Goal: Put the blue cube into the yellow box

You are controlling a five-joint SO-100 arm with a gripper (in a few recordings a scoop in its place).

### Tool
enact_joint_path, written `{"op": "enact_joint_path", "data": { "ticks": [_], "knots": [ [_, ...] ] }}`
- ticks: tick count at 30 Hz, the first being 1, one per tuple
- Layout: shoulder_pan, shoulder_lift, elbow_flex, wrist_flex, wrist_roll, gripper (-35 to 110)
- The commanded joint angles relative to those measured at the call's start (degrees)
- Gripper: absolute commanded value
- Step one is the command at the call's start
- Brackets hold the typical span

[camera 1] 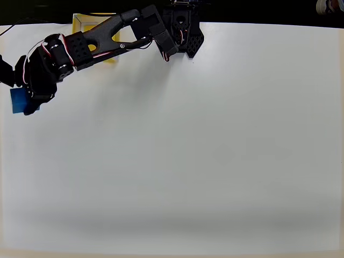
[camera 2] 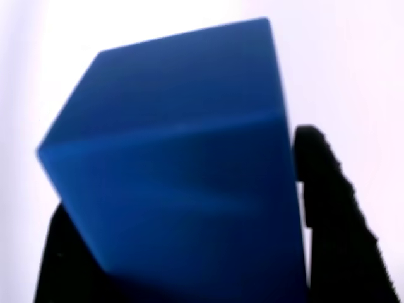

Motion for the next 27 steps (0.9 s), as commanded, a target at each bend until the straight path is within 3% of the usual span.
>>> {"op": "enact_joint_path", "data": {
  "ticks": [1,11,27],
  "knots": [
    [7.5,13.1,2.6,-2.7,-3.2,13],
    [17.7,24.7,22.1,-3.7,-6.3,13],
    [22.5,40.6,48.2,-5.9,-5.3,13]
  ]
}}
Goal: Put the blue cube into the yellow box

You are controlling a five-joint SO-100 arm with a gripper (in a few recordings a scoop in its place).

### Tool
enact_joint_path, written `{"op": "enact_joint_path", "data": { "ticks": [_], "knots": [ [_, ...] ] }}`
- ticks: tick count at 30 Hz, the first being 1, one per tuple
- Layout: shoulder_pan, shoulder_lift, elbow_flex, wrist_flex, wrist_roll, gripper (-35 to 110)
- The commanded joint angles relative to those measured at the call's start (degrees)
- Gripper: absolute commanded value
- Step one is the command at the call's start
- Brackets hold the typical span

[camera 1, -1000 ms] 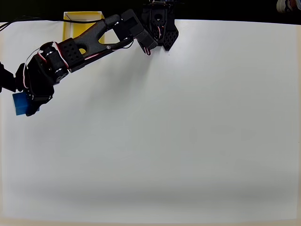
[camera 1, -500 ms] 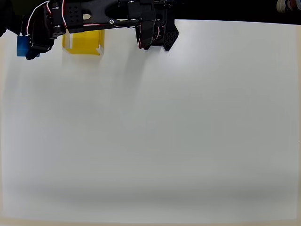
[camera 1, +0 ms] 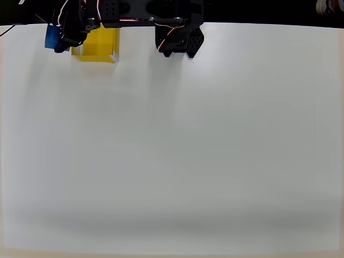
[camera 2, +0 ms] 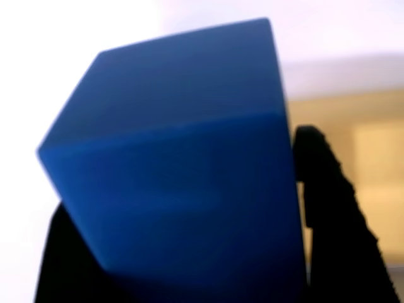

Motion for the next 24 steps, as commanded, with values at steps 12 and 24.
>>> {"op": "enact_joint_path", "data": {
  "ticks": [12,24],
  "knots": [
    [5.3,15.5,13.8,-0.7,-5.6,13],
    [7.6,20.2,23.8,-6.4,-7.6,12]
  ]
}}
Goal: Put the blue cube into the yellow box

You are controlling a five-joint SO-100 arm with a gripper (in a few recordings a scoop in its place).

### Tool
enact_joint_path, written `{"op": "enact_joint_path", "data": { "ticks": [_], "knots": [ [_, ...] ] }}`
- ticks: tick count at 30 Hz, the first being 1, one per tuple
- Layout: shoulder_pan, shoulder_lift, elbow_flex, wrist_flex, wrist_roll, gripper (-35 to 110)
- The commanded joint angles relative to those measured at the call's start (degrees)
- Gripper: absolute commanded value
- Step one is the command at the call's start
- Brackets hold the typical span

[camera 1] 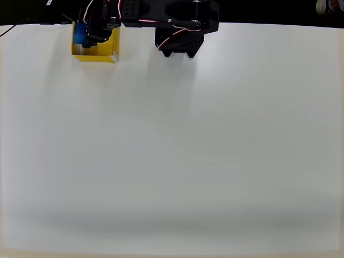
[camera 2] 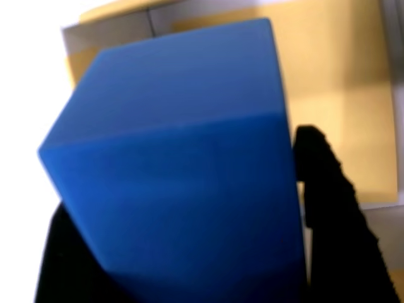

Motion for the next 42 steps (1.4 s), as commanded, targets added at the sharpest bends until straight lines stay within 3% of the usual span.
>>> {"op": "enact_joint_path", "data": {
  "ticks": [1,20,24,27,31,36,39,42],
  "knots": [
    [2.2,5.2,1.8,-4.4,-0.9,12],
    [2.4,6.7,15.8,-17.3,-1.8,12],
    [2.5,7.1,17.1,-17.9,-2.5,21],
    [2.9,7.4,17.7,-18.4,-3.4,36],
    [3.4,8.7,17.5,-18.2,-5.4,41],
    [5.0,12.0,13.0,-10.9,-9.6,26],
    [5.6,15.3,7.6,-1.9,-12.2,13],
    [5.7,18.1,1.2,7.9,-14.8,9]
  ]
}}
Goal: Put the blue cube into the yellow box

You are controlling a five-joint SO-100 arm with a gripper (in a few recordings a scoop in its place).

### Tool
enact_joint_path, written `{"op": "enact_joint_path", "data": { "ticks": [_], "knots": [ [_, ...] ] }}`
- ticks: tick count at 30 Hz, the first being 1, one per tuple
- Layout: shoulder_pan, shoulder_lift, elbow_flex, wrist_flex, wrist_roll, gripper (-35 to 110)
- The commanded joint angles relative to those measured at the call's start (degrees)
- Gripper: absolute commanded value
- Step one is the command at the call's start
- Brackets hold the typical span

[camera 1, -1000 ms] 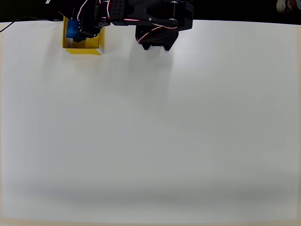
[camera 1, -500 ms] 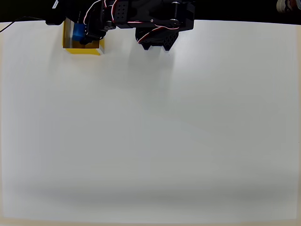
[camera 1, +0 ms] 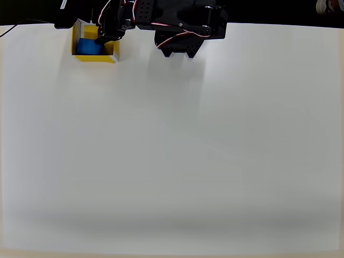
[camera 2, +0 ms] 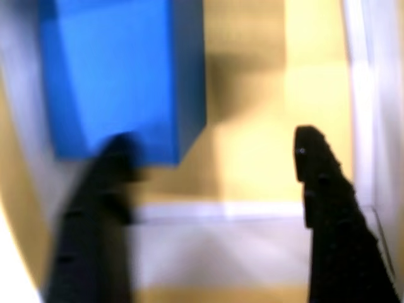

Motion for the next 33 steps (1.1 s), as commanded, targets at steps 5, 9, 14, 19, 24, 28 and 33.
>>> {"op": "enact_joint_path", "data": {
  "ticks": [5,9,14,19,24,28,33],
  "knots": [
    [1.1,9.0,-19.1,20.6,-7.5,1],
    [0.0,14.2,-19.4,23.9,-10.0,0],
    [-6.4,20.0,-19.7,25.3,-6.7,0],
    [-21.3,22.4,-21.8,26.5,-0.1,0],
    [-40.3,24.2,-23.8,25.9,4.6,0],
    [-53.9,25.0,-24.2,25.5,5.7,0],
    [-69.2,28.7,-18.3,20.9,6.9,0]
  ]
}}
